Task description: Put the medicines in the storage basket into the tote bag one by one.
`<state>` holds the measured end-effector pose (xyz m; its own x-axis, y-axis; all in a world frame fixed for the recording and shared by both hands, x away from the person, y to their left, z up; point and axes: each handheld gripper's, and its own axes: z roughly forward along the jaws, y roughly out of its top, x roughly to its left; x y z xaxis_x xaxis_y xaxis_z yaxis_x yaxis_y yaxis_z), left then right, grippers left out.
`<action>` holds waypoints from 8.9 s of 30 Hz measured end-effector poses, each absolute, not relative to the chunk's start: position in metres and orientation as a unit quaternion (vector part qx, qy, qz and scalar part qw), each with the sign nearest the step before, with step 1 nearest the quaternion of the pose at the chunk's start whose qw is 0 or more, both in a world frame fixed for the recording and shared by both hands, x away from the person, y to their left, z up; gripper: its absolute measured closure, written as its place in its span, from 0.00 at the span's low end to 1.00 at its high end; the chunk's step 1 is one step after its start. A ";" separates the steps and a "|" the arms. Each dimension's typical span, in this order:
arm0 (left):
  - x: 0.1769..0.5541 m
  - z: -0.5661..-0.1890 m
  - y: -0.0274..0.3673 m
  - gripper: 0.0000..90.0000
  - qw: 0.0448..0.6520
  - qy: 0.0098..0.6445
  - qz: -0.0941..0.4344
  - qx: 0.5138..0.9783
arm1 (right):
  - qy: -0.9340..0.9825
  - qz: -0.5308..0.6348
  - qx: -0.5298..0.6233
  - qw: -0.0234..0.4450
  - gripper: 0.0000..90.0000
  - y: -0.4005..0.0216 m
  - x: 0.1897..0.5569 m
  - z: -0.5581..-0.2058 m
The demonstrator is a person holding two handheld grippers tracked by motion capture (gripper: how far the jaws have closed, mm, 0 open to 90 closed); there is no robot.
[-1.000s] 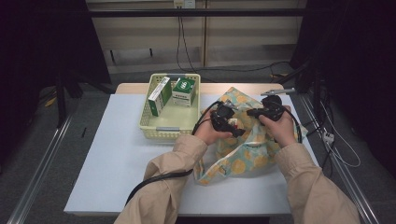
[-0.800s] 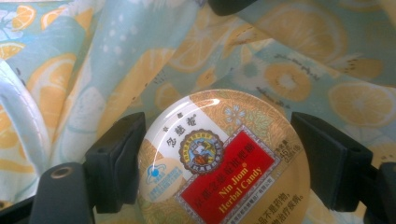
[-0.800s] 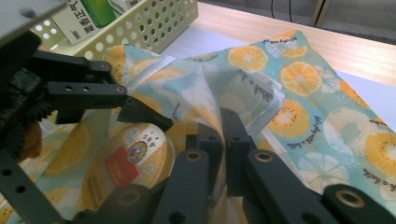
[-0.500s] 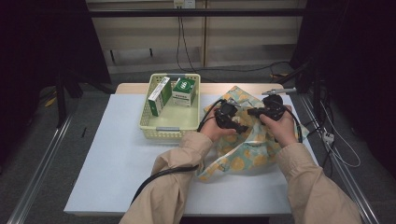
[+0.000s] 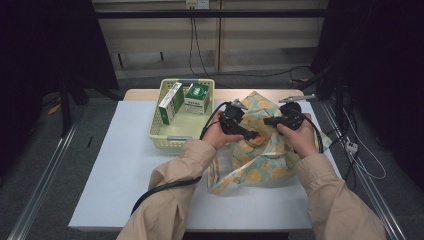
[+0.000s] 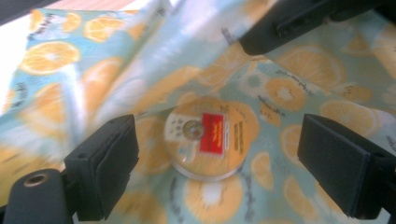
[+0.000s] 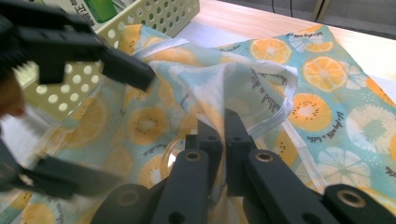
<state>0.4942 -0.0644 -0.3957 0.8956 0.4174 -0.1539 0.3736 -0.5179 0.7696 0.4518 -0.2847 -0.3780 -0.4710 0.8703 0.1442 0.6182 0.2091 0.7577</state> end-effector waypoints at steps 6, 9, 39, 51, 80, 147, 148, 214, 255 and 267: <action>0.490 -0.371 -0.036 0.12 0.443 0.225 0.044 0.867 | 0.759 0.397 0.490 0.164 0.99 -0.283 0.449 -0.372; 0.492 -0.363 -0.019 0.12 0.443 0.233 0.056 0.864 | 0.758 0.396 0.490 0.168 0.99 -0.284 0.448 -0.369; 0.564 -0.369 0.066 0.11 0.401 0.348 0.147 0.834 | 0.755 0.402 0.490 0.167 0.99 -0.285 0.448 -0.364; 0.583 -0.383 0.065 0.09 0.389 0.388 0.165 0.819 | 0.756 0.405 0.486 0.164 0.99 -0.286 0.446 -0.363; 0.606 -0.407 0.056 0.07 0.364 0.430 0.176 0.807 | 0.761 0.402 0.485 0.156 0.99 -0.287 0.450 -0.367; 0.574 -0.396 0.070 0.18 0.353 0.453 0.148 0.805 | 0.763 0.396 0.489 0.151 0.99 -0.287 0.440 -0.378; 0.572 -0.391 0.072 0.18 0.357 0.449 0.148 0.806 | 0.763 0.396 0.487 0.152 0.99 -0.287 0.440 -0.378; 0.433 -0.378 -0.059 0.18 0.418 0.182 0.020 0.890 | 0.750 0.422 0.480 0.172 0.99 -0.288 0.432 -0.344; 0.440 -0.418 -0.107 0.18 0.410 0.179 0.003 0.894 | 0.744 0.403 0.505 0.173 0.99 -0.301 0.441 -0.363; 0.462 -0.422 -0.112 0.18 0.416 0.227 0.038 0.879 | 0.743 0.407 0.503 0.170 0.99 -0.303 0.437 -0.360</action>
<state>0.4619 -0.1118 -0.4225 0.8936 0.4320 -0.1218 0.3679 -0.5497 0.7499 0.4372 -0.3026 -0.3601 -0.4362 0.8861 0.1566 0.6092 0.1627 0.7762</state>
